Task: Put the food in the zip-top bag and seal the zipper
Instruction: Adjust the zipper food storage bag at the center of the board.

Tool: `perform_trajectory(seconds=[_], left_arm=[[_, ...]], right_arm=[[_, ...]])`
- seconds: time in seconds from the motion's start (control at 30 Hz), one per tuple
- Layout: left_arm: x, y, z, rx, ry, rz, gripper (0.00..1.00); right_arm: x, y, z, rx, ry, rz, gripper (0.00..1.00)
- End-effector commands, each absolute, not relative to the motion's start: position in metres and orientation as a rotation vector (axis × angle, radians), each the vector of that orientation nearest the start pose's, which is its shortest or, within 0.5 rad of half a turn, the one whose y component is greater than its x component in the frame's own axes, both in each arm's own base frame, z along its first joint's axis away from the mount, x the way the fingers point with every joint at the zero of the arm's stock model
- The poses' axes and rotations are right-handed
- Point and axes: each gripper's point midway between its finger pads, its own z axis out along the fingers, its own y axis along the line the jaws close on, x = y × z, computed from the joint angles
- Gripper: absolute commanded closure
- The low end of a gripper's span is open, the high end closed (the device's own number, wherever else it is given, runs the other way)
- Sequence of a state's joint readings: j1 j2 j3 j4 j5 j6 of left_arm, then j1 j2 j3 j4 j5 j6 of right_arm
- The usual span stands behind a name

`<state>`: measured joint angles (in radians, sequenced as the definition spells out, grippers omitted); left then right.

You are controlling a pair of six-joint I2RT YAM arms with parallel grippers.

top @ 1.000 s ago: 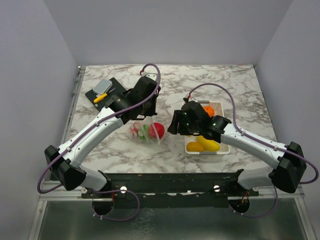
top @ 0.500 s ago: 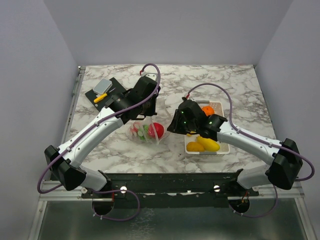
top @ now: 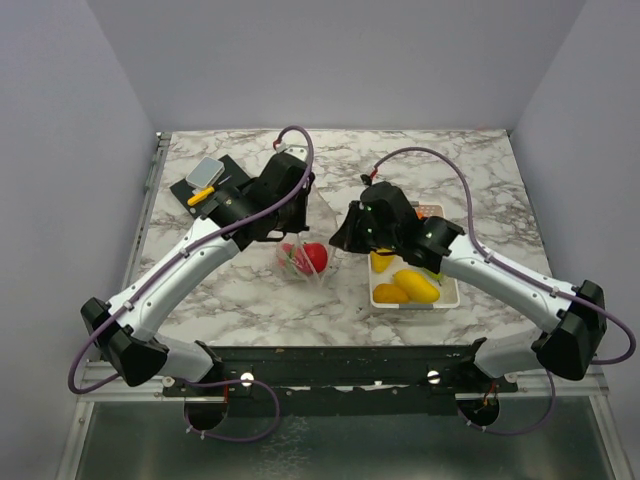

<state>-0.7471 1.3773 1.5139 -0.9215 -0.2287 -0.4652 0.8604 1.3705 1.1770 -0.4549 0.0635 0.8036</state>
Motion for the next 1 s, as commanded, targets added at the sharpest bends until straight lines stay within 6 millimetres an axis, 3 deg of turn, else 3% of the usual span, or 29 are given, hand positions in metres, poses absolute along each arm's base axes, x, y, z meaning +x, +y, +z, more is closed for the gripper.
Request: perform_trajectory(seconds=[0.0,0.4,0.8,0.9,0.97], left_arm=[[0.268,-0.211,0.291,0.207,2.287,-0.332,1.00],[0.257,-0.193,0.310,0.180,2.257,-0.318,1.00],[0.243,-0.195,0.315,0.174,2.257,-0.403,1.00],[0.244,-0.197,0.314,0.176,2.256,-0.414,1.00],[0.246,-0.201,0.307,0.187,2.263,-0.419,1.00]], right_arm=[[0.245,0.323,0.245,-0.156,2.292,0.843,0.99],[0.237,0.321,0.277,-0.347,2.286,0.813,0.99],[0.219,0.313,0.314,-0.484,2.317,0.814,0.99],[0.216,0.316,0.313,-0.493,2.330,0.842,0.99],[0.217,0.320,0.302,-0.498,2.363,0.858,0.99]])
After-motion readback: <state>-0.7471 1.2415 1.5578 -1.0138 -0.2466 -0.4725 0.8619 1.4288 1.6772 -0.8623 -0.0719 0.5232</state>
